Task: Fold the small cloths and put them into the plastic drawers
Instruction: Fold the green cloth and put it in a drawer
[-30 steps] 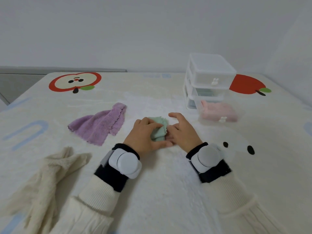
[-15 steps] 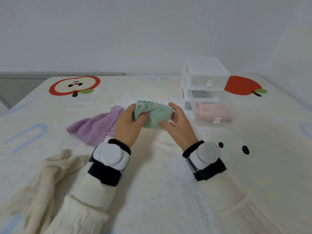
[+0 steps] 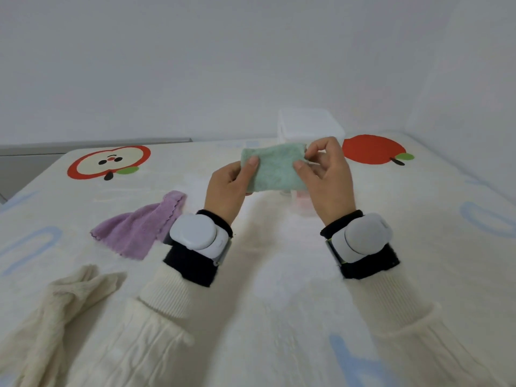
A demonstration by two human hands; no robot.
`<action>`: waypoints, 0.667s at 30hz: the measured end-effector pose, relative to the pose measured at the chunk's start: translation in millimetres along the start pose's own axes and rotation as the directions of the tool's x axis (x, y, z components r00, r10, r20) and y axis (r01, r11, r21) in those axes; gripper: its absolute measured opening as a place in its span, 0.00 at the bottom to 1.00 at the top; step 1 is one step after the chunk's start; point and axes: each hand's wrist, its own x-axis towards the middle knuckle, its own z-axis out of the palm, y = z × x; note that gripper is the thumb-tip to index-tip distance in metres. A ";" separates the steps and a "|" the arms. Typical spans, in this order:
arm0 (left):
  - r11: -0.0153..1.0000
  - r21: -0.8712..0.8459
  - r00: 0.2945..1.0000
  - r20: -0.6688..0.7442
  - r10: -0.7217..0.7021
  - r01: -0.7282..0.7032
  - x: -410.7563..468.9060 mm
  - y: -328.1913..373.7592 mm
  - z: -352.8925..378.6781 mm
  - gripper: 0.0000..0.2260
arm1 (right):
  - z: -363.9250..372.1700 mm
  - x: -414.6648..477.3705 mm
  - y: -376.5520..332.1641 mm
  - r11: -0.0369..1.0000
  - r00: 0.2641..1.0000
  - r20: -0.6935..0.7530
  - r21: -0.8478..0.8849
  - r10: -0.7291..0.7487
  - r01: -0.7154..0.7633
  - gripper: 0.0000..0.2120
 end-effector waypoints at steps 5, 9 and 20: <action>0.999 -0.040 0.998 -0.053 -0.015 0.013 16.6 5.5 42.7 0.13 | -42.3 20.2 9.9 0.989 0.998 -0.040 -0.145 -0.045 0.039 0.06; 0.973 0.165 0.986 0.046 0.157 -0.163 29.7 5.8 67.4 0.14 | -66.7 35.0 19.4 0.971 0.999 0.015 -0.237 -0.028 0.031 0.12; 0.754 0.607 0.968 0.165 0.191 -0.252 42.0 -11.1 98.5 0.08 | -88.6 49.7 59.3 0.775 0.987 0.152 -0.618 -0.045 0.130 0.14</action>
